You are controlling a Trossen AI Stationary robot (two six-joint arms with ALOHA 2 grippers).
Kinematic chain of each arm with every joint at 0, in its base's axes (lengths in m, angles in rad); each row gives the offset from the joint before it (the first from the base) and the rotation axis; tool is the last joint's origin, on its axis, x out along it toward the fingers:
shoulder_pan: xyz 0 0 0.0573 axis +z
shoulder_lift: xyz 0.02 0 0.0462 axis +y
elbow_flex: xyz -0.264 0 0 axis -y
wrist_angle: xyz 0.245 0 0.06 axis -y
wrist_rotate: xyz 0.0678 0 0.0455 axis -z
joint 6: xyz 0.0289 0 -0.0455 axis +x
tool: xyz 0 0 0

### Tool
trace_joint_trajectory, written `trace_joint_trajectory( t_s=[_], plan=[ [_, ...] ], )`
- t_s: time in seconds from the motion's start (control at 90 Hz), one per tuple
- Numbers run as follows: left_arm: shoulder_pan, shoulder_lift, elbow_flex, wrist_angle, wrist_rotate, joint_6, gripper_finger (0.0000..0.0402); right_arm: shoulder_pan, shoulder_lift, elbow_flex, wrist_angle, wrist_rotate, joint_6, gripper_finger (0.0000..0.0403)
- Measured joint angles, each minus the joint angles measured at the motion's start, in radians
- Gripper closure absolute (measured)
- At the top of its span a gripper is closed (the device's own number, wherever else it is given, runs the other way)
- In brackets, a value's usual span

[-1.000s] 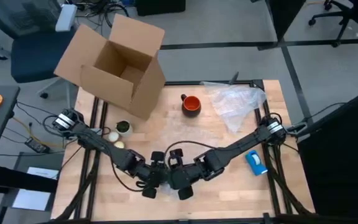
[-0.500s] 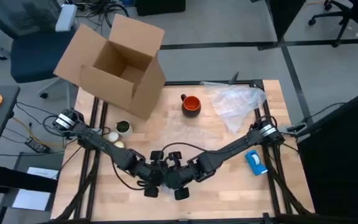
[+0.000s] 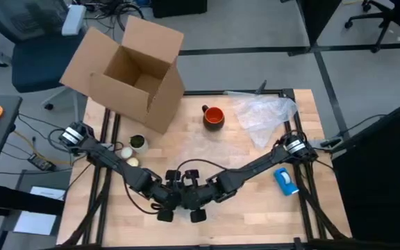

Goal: Wrap mug
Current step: Wrap the blue mug with bubble wrap

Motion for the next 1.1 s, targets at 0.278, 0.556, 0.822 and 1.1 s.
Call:
trace_joint_trajectory(
  t_s=[0.278,0.556,0.822,1.1],
  plan=[
    [-0.022,-0.006,-0.024,0.067,-0.076,-0.012,0.0273,0.044,-0.038,-0.004,-0.026,0.102,-0.057,0.0403],
    [-0.024,-0.008,-0.05,0.157,-0.077,-0.002,0.0273,0.056,-0.042,-0.005,-0.047,0.102,-0.041,0.0403],
    [-0.031,-0.01,-0.051,0.156,-0.058,0.011,0.0273,0.04,-0.045,-0.09,0.063,0.093,-0.024,0.0403],
    [-0.031,-0.045,-0.042,0.144,-0.049,0.014,0.0273,0.029,-0.042,-0.157,0.159,0.06,-0.014,0.0403]
  ],
)
